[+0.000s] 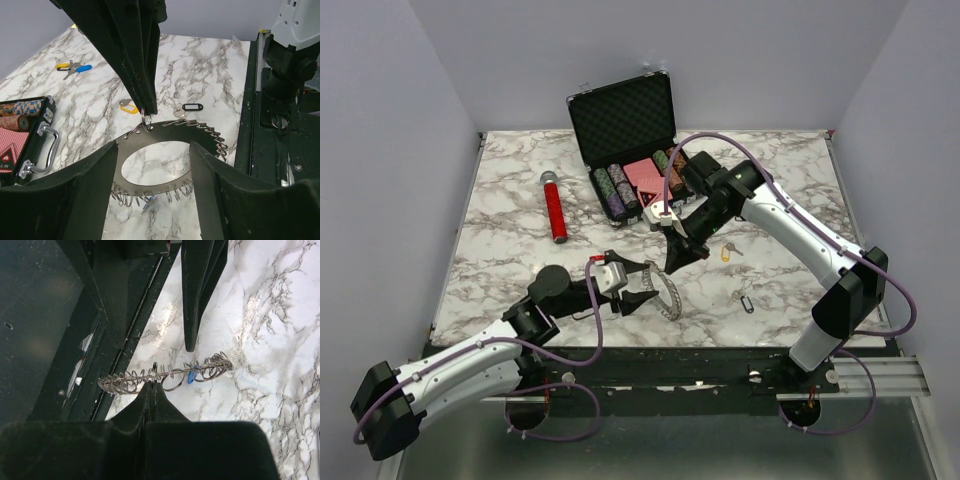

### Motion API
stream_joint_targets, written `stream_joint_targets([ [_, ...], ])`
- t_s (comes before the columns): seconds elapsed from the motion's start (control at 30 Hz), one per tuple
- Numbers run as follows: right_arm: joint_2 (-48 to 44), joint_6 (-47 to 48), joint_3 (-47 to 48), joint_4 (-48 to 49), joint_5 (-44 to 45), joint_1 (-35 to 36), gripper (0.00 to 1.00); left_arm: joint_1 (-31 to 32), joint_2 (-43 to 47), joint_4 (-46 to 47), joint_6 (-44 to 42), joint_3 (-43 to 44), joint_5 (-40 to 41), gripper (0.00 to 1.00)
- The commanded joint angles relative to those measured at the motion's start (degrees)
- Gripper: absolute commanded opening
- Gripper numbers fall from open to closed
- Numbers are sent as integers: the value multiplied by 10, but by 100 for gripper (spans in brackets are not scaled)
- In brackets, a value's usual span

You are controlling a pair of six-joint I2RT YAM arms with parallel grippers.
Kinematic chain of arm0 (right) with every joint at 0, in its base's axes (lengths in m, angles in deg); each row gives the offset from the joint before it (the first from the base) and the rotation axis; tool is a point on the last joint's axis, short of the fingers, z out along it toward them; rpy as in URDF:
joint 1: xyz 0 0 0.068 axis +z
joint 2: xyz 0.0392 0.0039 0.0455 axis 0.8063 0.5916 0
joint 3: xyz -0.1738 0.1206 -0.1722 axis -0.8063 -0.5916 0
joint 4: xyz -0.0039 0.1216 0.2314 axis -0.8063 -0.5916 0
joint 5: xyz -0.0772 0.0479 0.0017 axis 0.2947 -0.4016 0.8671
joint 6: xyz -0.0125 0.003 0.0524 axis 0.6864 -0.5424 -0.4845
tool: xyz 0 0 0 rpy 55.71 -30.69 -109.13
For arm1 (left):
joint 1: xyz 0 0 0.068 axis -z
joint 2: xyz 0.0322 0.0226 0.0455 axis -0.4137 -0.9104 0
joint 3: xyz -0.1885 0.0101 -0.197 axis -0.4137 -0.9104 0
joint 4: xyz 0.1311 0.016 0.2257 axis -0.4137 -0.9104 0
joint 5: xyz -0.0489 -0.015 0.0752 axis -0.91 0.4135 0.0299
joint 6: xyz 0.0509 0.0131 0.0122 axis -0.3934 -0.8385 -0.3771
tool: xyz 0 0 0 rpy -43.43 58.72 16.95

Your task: Put the keys on the keyring

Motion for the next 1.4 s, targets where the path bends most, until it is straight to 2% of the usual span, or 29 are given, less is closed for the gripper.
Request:
stream_joint_targets([
  [0.0,1,17,-5,-38,-33,4,1,-3,-16,13,-12,26,10,62],
  [0.17,2,18,-6,-39,-36,4,1,-3,-32,28,-3,36,9,56],
  [0.27,1,18,-6,-38,-37,3,1,-2,-42,38,7,37,-3,56],
  [0.4,-1,18,-6,-38,-38,4,1,-3,-51,46,19,38,-11,46],
  [0.5,-2,18,-6,-37,-38,4,1,-3,-55,54,20,38,-11,44],
  [0.57,-1,18,-7,-38,-40,4,1,-3,-58,58,20,41,-10,38],
  [0.67,-1,18,-8,-37,-40,4,1,-3,-62,67,37,42,-11,38],
  [0.73,-1,18,-9,-37,-42,4,1,-3,-65,70,41,41,-10,31],
  [0.87,1,18,-9,-37,-42,3,1,-3,-71,75,45,42,-11,23],
  [1.23,1,18,-7,-39,-46,4,1,-3,-78,58,40,48,-17,22],
  [1.37,0,18,-8,-39,-47,3,1,-3,-82,47,34,54,-20,17],
])
